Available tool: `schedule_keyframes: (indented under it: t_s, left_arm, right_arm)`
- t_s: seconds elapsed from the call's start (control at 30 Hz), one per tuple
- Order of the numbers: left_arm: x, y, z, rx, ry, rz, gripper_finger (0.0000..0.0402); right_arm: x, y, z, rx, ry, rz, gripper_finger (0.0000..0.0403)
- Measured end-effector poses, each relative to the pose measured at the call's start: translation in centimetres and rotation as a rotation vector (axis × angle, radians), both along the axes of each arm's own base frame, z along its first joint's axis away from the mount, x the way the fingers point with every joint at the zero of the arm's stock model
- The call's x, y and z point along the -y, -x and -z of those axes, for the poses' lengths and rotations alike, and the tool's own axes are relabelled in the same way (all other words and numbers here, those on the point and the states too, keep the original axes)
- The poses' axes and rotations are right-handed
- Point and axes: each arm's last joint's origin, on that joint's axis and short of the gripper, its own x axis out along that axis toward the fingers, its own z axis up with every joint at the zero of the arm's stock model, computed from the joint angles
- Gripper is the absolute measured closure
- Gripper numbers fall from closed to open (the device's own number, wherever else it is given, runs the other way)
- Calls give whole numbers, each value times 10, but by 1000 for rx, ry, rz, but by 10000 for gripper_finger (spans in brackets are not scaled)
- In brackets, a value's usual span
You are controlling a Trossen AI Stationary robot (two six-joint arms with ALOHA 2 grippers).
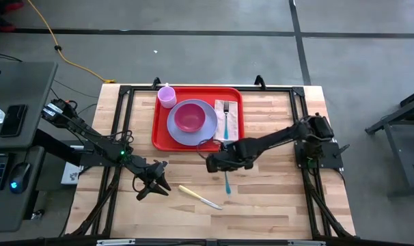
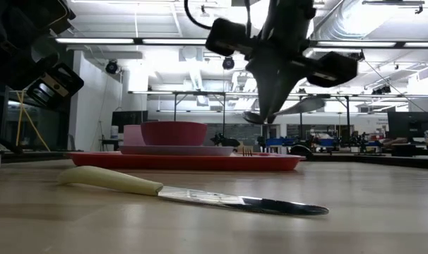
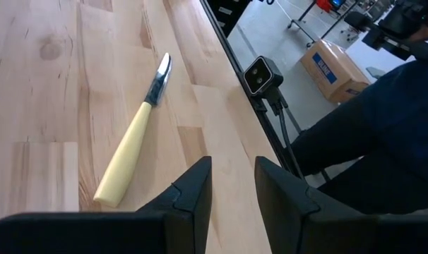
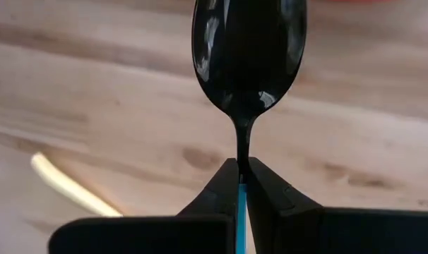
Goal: Set up tray
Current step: Put the blue spoon on the brown napkin
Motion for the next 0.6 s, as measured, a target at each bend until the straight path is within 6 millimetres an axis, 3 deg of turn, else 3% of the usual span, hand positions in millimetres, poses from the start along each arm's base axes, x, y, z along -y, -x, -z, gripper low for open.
schedule_keyframes:
  t_s: [0.6]
  left_arm:
    - [0, 0, 0, -1, 2, 0, 263]
  right_arm:
    - [98, -7, 0, -9, 55, -1, 400]
